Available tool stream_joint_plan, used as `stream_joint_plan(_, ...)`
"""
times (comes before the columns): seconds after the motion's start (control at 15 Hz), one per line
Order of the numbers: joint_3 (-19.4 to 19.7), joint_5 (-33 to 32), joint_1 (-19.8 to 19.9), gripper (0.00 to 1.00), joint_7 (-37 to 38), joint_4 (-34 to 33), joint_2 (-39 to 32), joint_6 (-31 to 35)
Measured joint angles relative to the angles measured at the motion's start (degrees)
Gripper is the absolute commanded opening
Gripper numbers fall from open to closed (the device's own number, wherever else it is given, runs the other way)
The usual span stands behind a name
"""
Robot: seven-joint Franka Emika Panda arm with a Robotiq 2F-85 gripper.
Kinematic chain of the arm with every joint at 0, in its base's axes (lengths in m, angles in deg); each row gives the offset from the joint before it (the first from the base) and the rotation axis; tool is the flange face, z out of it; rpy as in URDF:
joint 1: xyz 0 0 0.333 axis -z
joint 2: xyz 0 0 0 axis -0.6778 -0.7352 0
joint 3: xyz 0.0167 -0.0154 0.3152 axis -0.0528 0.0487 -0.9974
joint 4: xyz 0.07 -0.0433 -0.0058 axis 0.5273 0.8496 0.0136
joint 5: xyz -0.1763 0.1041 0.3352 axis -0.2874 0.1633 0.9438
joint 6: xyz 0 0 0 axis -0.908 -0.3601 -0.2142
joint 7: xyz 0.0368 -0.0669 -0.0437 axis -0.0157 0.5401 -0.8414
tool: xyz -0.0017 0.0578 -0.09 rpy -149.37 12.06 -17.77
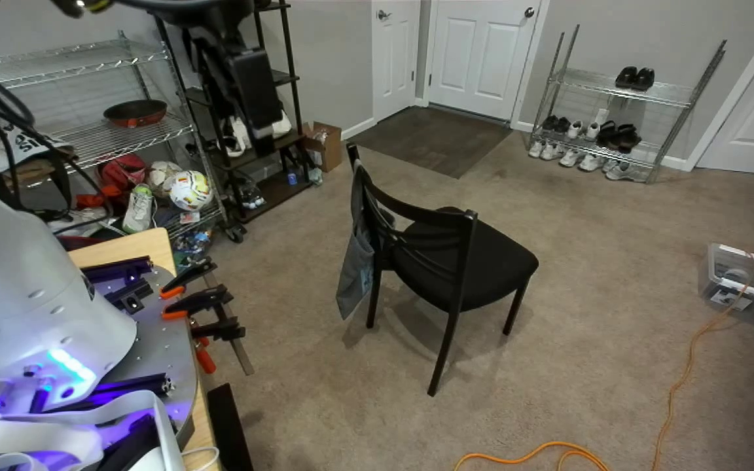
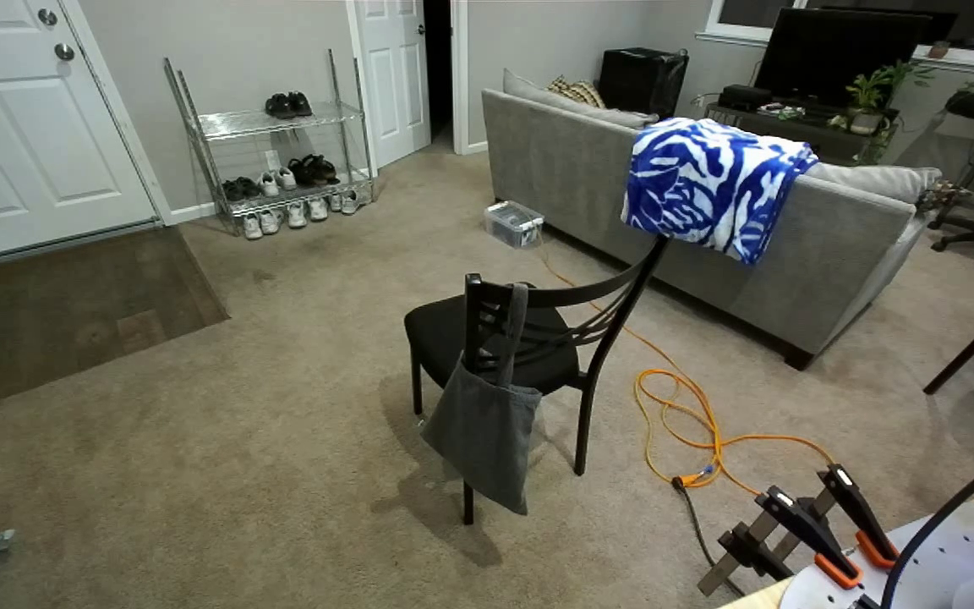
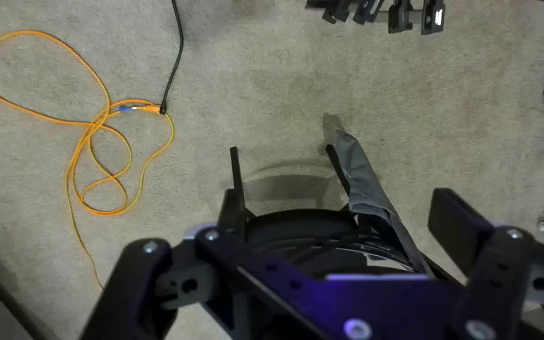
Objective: Move the bag to the right side of the chair
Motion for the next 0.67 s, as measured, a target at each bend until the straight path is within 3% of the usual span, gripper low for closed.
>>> stream_joint_plan(0.47, -4.66, 6.75, -12.39, 1.0, -0.63, 0.57, -8.23, 5.57)
stream_joint_plan(0.67, -7.43, 7.92, -15.29, 1.0, -1.33, 0.72, -12.16, 7.22)
